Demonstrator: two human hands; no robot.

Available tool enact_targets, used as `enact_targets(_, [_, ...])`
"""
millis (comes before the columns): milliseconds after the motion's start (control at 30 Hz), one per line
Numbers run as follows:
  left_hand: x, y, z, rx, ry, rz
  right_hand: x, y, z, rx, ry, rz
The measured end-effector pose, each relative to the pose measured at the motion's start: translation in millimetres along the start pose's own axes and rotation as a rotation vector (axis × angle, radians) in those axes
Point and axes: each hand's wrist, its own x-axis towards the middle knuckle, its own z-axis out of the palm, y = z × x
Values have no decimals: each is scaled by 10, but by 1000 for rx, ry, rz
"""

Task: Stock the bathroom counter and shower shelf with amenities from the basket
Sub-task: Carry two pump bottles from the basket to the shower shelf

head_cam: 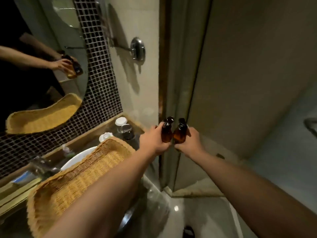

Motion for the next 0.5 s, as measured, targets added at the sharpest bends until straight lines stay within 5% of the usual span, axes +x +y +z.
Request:
enact_targets(333, [1034, 1909, 599, 52, -165, 260, 609, 1052, -1566, -339, 121, 203])
enact_targets(500, [1729, 2597, 712, -26, -138, 283, 1198, 1379, -2229, -257, 128, 243])
